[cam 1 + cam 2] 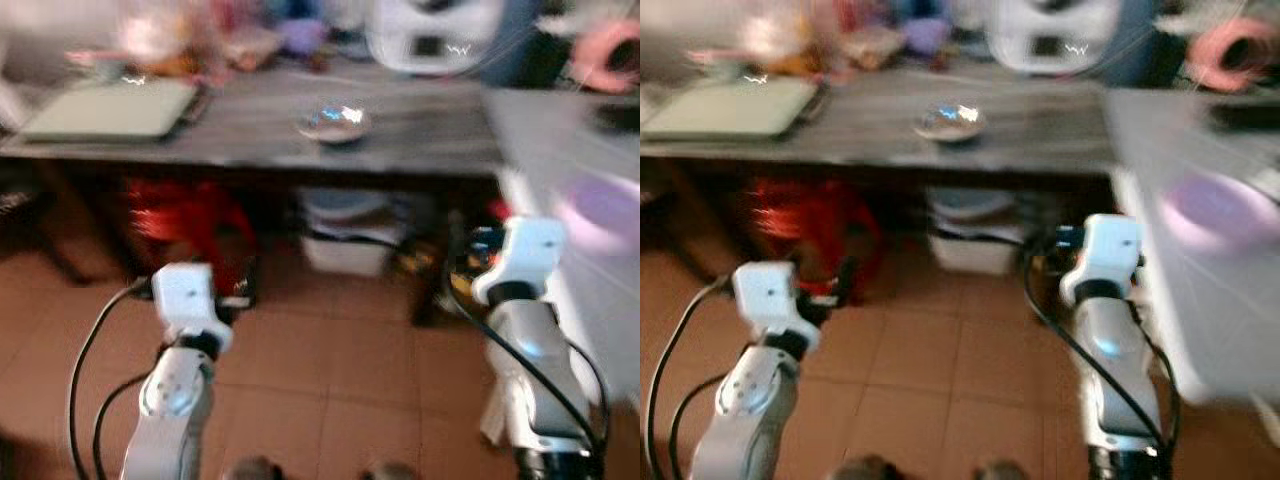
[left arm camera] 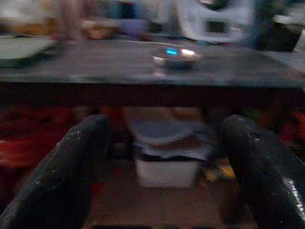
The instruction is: Setting the table
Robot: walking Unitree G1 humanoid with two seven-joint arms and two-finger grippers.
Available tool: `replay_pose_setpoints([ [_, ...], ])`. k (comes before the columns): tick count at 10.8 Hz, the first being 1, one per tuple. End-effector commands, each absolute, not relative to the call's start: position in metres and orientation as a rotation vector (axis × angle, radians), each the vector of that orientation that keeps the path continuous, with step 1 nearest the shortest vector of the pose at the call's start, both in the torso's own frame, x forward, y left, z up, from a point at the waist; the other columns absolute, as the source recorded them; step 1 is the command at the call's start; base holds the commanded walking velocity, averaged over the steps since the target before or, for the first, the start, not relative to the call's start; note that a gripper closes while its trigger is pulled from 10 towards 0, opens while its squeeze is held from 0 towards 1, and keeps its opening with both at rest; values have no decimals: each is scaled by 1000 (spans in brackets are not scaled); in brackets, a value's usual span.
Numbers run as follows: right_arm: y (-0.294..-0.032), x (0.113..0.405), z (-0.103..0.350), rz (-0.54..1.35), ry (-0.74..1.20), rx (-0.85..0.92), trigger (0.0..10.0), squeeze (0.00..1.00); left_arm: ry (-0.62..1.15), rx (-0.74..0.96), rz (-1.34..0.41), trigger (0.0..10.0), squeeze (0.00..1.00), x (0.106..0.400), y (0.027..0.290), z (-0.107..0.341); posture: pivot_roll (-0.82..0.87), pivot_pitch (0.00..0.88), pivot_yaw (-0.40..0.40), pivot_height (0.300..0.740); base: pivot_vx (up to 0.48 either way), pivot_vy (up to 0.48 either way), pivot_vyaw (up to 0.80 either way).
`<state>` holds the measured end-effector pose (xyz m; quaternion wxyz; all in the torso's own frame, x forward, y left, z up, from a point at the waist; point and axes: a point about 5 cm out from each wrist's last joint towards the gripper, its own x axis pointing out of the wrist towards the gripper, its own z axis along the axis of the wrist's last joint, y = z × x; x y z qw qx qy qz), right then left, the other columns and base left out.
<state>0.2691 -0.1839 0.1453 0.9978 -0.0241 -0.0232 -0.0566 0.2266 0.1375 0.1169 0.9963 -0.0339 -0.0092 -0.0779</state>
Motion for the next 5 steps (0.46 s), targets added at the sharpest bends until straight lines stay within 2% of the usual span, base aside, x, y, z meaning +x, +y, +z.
replay_pose_setpoints([
  [1, -179, 268, 151, -90, -76, -59, 10000, 0, -23, -48, -174, 10000, 0, 225, 136, 118, -10, 67, 36, 740, 0, 0, -800],
  [3, -176, 272, 155, -81, -88, -45, 10000, 0, -37, -55, -175, 10000, 0, 226, 135, 122, -8, 63, 38, 740, 0, -373, -647],
  [5, -176, 275, 158, -79, -101, -44, 10000, 0, -49, -47, -176, 10000, 0, 229, 136, 125, -9, 65, 39, 740, 0, -435, 0],
])
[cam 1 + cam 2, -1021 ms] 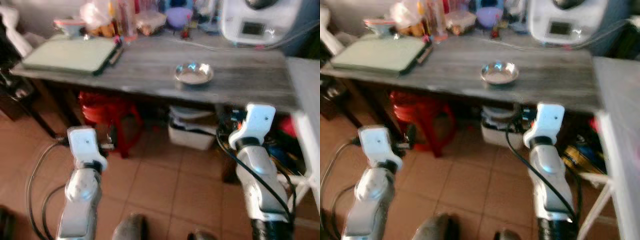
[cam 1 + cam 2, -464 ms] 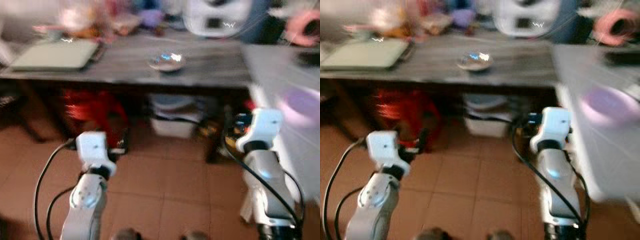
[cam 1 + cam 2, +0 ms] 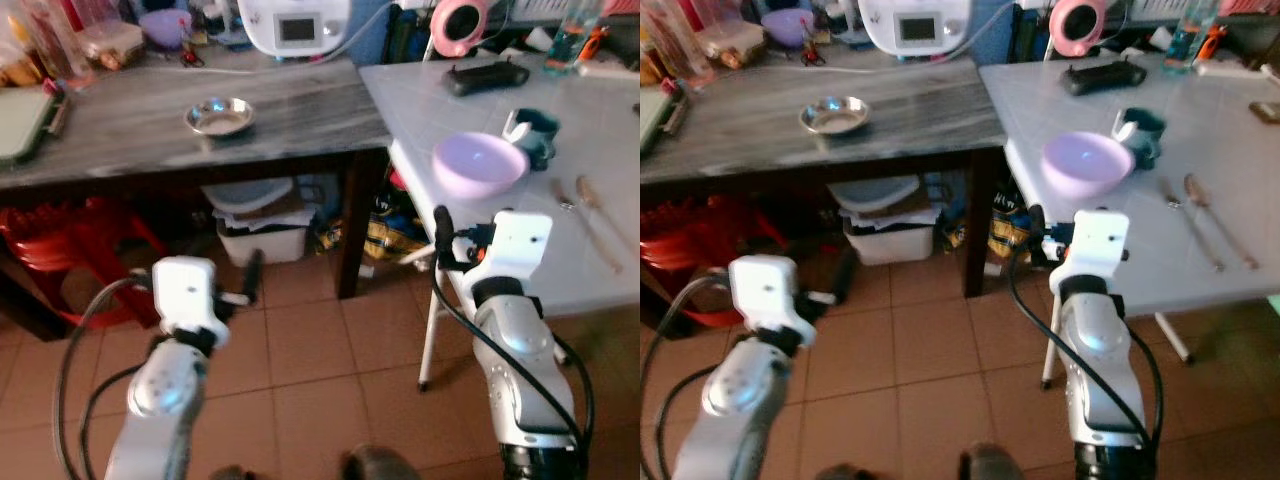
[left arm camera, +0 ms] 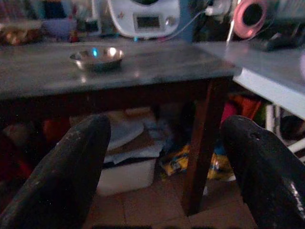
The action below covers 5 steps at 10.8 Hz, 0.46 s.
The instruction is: Setting the table
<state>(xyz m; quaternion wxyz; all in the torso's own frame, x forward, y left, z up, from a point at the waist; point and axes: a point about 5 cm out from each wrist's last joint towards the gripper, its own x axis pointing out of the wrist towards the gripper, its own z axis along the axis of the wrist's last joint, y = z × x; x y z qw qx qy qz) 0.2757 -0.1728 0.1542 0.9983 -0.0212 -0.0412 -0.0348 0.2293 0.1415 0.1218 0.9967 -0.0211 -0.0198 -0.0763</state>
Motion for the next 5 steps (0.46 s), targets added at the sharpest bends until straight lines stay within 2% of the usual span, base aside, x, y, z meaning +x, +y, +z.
replay_pose_setpoints([
  [1, -176, 276, 157, -76, -99, -46, 10000, 0, -52, -46, -176, 10000, 0, 230, 136, 125, -15, 62, 40, 740, 0, -431, 0],
  [3, -174, 276, 159, -70, -107, -46, 10000, 0, -53, -50, -180, 10000, 0, 231, 135, 125, -22, 70, 45, 740, 0, -429, 0],
  [5, -173, 276, 158, -67, -105, -45, 10000, 0, -49, -44, -178, 10000, 0, 234, 137, 125, -27, 71, 51, 740, 261, -399, 0],
])
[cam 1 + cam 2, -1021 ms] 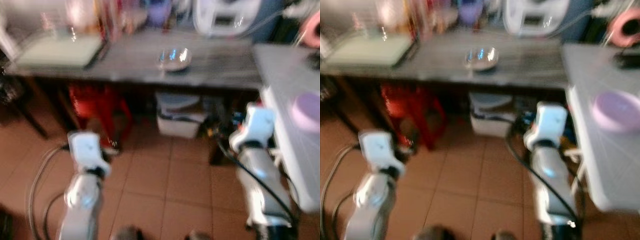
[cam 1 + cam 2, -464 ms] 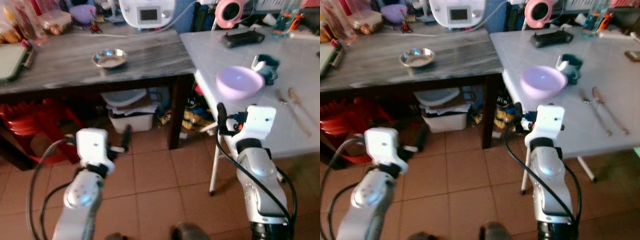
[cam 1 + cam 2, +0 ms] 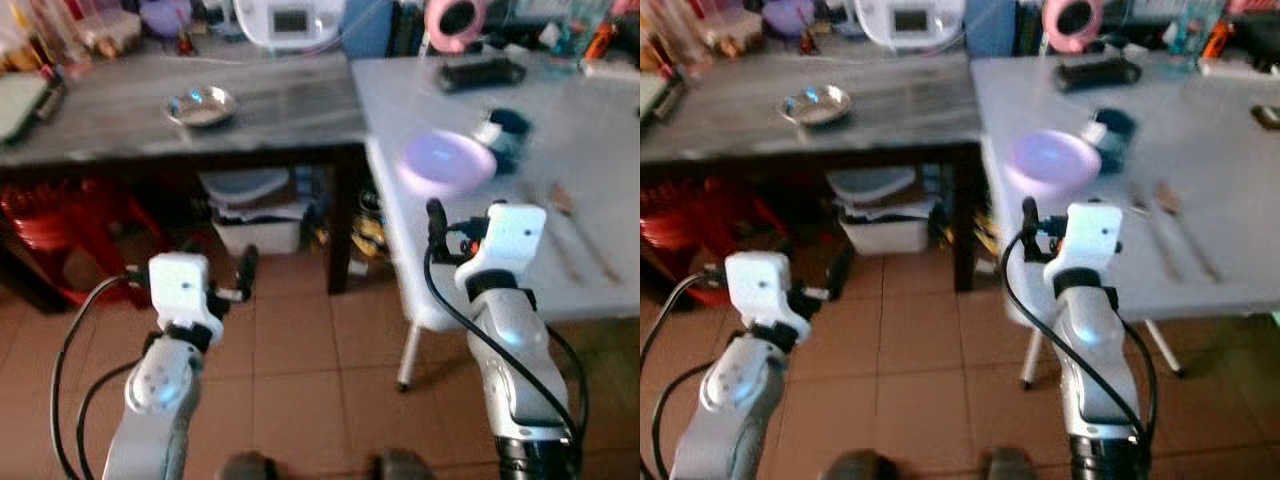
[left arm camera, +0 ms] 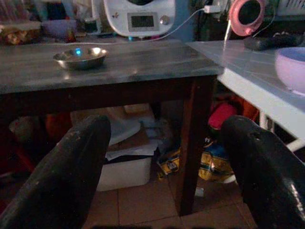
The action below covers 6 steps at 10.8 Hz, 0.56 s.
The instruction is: Setting the table
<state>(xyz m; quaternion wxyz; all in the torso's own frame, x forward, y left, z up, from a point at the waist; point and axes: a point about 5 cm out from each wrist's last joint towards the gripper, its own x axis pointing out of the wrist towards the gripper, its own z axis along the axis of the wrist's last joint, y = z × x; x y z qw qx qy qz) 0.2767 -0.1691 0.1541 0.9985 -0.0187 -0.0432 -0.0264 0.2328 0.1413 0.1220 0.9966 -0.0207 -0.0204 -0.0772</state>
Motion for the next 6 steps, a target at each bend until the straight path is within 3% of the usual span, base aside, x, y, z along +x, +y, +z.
replay_pose_setpoints([
  [1, -173, 277, 159, -66, -105, -44, 10000, 0, -50, -43, -176, 10000, 0, 234, 137, 125, -26, 72, 52, 740, 296, -375, 0],
  [2, -173, 278, 159, -63, -107, -45, 10000, 0, -49, -42, -176, 10000, 0, 235, 137, 125, -26, 73, 53, 740, 304, -368, 0],
  [6, -170, 278, 157, -37, -99, -52, 10000, 0, -24, -37, -106, 10000, 0, 236, 145, 120, -28, 79, 53, 740, 0, 0, 0],
])
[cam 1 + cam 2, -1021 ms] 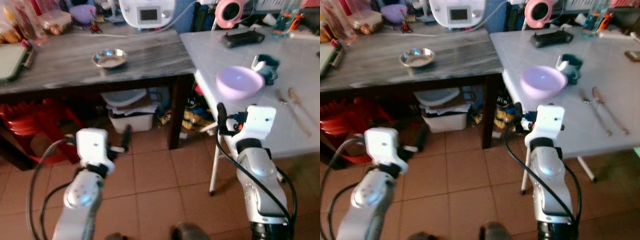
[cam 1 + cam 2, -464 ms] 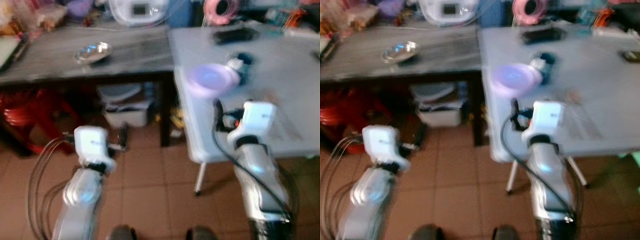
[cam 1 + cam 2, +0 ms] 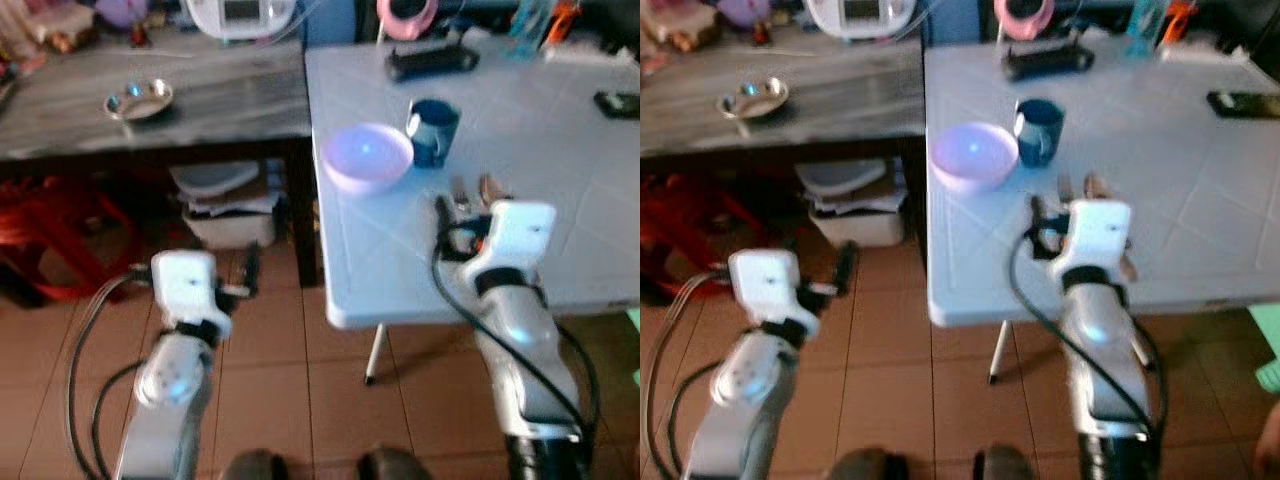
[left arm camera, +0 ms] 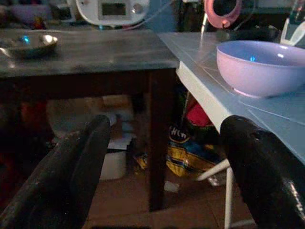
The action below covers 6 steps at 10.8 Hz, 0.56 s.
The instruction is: Setting the table
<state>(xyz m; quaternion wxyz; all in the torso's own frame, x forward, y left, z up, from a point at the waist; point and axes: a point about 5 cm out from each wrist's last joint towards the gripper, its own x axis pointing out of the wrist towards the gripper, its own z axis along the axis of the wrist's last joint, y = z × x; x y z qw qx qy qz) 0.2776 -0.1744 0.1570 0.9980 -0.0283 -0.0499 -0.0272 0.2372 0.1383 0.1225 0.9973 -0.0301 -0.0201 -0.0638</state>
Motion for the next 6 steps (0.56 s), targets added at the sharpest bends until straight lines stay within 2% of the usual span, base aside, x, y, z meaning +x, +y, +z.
replay_pose_setpoints([
  [1, -169, 277, 157, -33, -98, -54, 10000, 0, -24, -34, -96, 10000, 0, 236, 145, 120, -27, 80, 53, 740, 0, 0, 0],
  [6, -165, 278, 157, -18, -92, -44, 10000, 0, -20, -28, -45, 10000, 0, 237, 150, 119, -24, 80, 47, 740, 0, 0, 0],
])
